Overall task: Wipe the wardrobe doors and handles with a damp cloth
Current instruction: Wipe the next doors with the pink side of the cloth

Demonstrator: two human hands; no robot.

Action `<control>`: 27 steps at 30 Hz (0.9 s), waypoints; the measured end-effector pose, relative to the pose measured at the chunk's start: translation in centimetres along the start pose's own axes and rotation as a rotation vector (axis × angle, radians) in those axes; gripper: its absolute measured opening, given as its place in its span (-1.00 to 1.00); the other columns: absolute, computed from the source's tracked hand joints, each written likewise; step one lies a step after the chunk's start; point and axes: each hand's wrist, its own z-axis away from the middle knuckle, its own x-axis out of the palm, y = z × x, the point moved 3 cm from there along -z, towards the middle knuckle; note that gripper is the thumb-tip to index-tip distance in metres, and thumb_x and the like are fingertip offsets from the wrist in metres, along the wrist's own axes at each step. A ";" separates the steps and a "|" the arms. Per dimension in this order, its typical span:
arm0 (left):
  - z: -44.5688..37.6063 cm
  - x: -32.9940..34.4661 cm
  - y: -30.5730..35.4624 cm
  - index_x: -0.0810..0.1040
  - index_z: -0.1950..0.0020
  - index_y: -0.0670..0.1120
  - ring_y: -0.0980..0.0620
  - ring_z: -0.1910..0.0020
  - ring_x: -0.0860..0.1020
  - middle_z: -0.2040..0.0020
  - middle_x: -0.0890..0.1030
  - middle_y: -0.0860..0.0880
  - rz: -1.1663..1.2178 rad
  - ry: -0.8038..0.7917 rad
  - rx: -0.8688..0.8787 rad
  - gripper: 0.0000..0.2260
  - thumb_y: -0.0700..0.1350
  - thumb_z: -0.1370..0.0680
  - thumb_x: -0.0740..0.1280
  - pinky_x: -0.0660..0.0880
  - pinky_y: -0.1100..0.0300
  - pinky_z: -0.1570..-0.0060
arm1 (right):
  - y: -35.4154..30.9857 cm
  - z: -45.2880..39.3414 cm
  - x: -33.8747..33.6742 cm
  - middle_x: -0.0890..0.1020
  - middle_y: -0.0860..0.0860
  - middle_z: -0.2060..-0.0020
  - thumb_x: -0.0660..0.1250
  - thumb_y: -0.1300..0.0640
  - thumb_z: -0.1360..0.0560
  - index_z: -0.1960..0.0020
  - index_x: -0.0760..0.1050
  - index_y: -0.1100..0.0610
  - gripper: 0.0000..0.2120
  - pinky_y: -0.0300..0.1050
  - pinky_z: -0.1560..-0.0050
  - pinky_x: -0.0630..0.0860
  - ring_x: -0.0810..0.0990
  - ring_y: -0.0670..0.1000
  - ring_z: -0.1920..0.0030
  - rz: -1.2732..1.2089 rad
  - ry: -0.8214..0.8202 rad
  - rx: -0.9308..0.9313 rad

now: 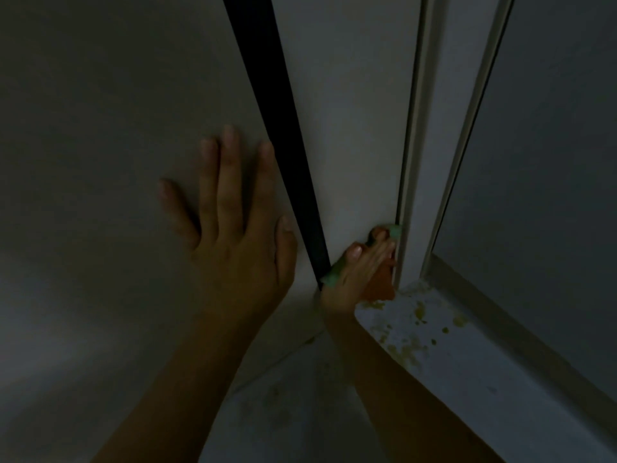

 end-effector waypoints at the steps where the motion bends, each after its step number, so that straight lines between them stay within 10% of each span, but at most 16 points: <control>1: 0.0 -0.1 0.1 0.25 -0.51 -0.18 0.04 -0.54 -0.16 -0.48 0.13 -0.22 0.004 -0.006 -0.002 -0.54 -0.07 -0.62 0.10 -0.23 -0.12 -0.45 | 0.2 0.5 -0.2 0.19 0.40 -0.43 -0.08 -0.07 -0.68 -0.47 0.04 0.24 -0.50 -0.27 -0.48 -0.20 0.09 0.09 -0.45 0.010 0.025 0.010; 9: -0.2 -0.3 0.2 0.30 -0.49 -0.20 -0.17 -0.51 0.04 -0.46 0.22 -0.27 0.049 -0.002 0.018 -0.55 -0.08 -0.62 0.10 -0.22 -0.10 -0.45 | -3.5 -1.5 -0.7 -0.11 0.03 -0.49 -0.23 -0.19 -0.61 -0.46 -0.20 0.05 -0.48 0.02 -0.51 -0.24 -0.12 0.07 -0.53 -0.046 0.012 -0.105; 17: 0.0 -0.2 0.2 0.32 -0.47 -0.22 -0.26 -0.45 0.09 -0.44 0.25 -0.35 0.095 -0.065 -0.023 -0.57 -0.08 -0.63 0.09 -0.02 -0.32 -0.38 | -2.6 0.1 -0.5 -0.09 0.14 -0.54 -0.22 -0.26 -0.60 -0.52 -0.15 0.03 -0.41 0.00 -0.50 -0.27 -0.15 0.06 -0.54 -0.047 -0.028 -0.042; 21: 0.0 -0.4 0.1 0.31 -0.48 -0.21 -0.25 -0.46 0.09 -0.46 0.20 -0.28 0.065 -0.060 -0.016 -0.57 -0.10 -0.63 0.10 -0.20 -0.14 -0.44 | -1.3 4.0 -0.5 0.08 0.36 -0.48 -0.11 -0.06 -0.67 -0.51 0.06 0.34 -0.43 -0.14 -0.48 -0.30 0.00 0.24 -0.50 0.122 -0.067 -0.114; 27: -0.2 -0.7 0.4 0.32 -0.48 -0.20 -0.24 -0.47 0.09 -0.46 0.23 -0.31 0.103 -0.078 -0.033 -0.57 -0.07 -0.64 0.08 -0.23 -0.09 -0.45 | -3.3 3.9 -1.3 -0.01 0.43 -0.45 -0.04 0.10 -0.69 -0.48 -0.06 0.43 -0.49 0.17 -0.49 -0.14 -0.08 0.19 -0.52 -0.171 -0.097 -0.210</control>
